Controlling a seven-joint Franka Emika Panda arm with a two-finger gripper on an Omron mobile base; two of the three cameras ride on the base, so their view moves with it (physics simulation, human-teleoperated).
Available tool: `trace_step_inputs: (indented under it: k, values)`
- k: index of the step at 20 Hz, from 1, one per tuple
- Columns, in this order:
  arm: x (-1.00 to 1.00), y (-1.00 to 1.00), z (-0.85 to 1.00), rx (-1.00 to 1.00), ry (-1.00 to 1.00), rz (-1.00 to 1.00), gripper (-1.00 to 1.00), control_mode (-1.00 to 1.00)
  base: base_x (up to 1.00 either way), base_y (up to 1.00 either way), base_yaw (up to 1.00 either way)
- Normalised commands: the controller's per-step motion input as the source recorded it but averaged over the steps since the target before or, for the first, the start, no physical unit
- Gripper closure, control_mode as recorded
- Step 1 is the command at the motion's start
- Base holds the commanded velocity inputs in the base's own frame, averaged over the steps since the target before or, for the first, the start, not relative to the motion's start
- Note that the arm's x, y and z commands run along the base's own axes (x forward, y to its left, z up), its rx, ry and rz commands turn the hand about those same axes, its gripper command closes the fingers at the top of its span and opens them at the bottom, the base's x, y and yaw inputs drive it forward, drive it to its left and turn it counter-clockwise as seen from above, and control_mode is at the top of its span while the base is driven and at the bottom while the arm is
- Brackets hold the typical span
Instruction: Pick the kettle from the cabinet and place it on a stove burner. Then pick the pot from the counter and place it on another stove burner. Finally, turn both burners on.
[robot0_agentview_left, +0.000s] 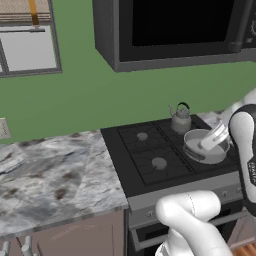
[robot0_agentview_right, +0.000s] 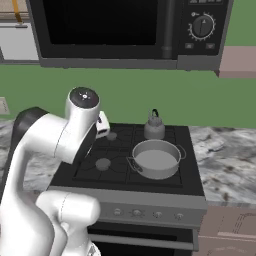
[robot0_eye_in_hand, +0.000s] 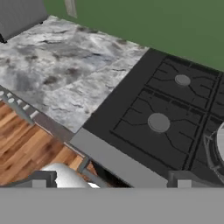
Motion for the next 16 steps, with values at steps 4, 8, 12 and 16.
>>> trace_step_inputs:
  k: [4,8,12,16]
  values:
    - [-0.55,-0.20,0.29,0.17,0.00,-0.29,-1.00,-1.00,0.00,0.00,0.00]
    - [-0.59,-0.19,0.29,0.17,0.00,-0.28,-1.00,-1.00,0.00,0.00,0.00]
    - [-0.58,-0.28,0.28,0.20,0.00,-0.27,-1.00,-1.00,0.00,0.00,0.00]
    - [-0.42,-0.39,0.14,0.21,0.00,-0.20,-1.00,-1.00,0.00,0.00,0.00]
